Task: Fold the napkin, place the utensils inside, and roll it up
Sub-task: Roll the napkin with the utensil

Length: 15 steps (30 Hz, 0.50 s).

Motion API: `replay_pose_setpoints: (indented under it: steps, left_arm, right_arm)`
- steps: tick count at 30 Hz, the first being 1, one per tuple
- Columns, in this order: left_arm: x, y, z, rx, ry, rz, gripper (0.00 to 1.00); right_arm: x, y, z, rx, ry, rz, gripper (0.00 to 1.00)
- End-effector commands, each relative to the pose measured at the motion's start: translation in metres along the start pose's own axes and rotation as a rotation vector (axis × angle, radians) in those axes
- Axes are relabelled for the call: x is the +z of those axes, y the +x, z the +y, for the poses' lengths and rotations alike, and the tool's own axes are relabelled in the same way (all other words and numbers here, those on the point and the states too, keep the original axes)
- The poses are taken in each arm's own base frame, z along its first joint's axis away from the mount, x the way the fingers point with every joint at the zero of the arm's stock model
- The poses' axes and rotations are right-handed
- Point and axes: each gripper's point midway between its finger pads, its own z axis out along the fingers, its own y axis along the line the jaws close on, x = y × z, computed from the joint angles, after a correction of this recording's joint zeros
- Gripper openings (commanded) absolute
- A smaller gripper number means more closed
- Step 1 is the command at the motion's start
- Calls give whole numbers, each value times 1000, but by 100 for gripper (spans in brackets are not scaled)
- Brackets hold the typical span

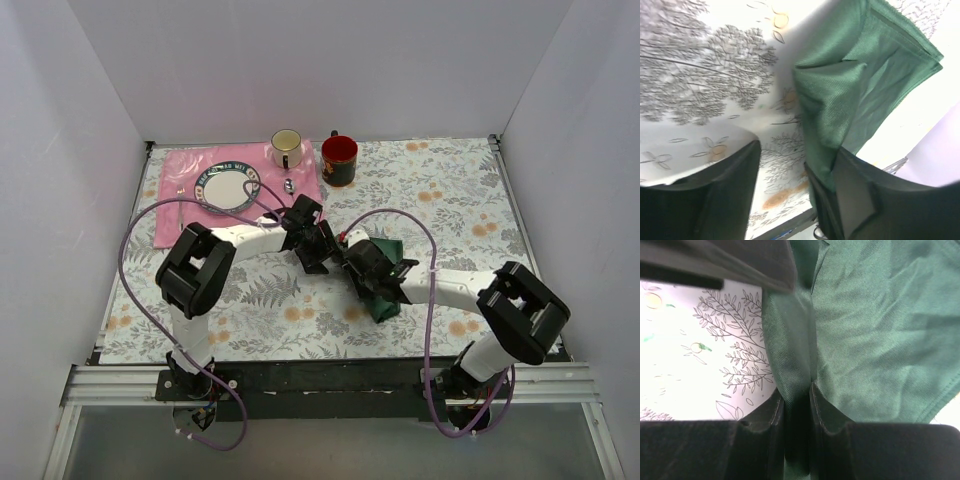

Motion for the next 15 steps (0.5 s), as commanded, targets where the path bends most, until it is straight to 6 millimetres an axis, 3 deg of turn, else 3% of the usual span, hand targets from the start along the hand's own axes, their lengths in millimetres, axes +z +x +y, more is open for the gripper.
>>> replay_pose_setpoints:
  steps: [1,3,4,6,7,8,15]
  left_arm:
    - [-26,-21,-1,38,70,-96,62]
    - [-32,-23,-5,60,101,-118,64]
    - [-38,-24,-10,69,119,-128,67]
    - [-40,-22,-15,89,154,-126,72]
    - [-40,-21,-13,98,158,-124,83]
    - [-39,-17,-14,105,171,-106,86]
    - [-37,-6,-17,141,211,-90,91]
  right_arm:
    - [5,25,10,88,-236,85,1]
    - [9,23,4,124,-287,91,1]
    - [4,23,14,142,-385,105,1]
    - [5,20,16,205,-502,114,1]
    - [5,19,16,226,-543,123,1]
    - [5,20,16,245,-580,133,1]
    - [6,25,16,425,-821,216,1]
